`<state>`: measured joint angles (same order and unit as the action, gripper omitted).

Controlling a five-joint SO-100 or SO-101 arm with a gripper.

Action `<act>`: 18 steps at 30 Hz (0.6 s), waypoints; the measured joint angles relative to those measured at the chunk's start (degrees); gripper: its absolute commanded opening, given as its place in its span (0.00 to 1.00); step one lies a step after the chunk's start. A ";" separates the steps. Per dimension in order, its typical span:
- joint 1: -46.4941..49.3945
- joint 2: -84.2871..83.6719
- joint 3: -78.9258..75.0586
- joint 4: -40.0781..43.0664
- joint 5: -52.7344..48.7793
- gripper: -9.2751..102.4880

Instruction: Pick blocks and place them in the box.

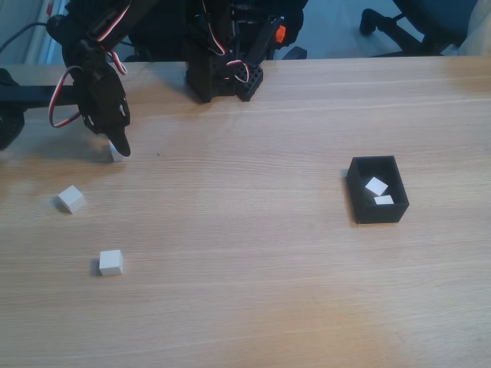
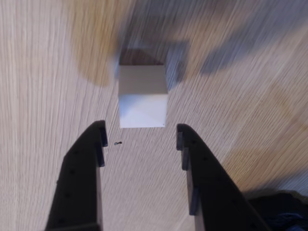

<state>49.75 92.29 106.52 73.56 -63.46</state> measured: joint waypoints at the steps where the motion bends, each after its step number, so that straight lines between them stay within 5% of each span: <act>1: 0.00 -0.26 -0.09 0.00 0.00 0.21; 18: 0.53 -5.36 -0.79 -3.60 -0.35 0.18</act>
<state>50.27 86.92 105.73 69.96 -63.81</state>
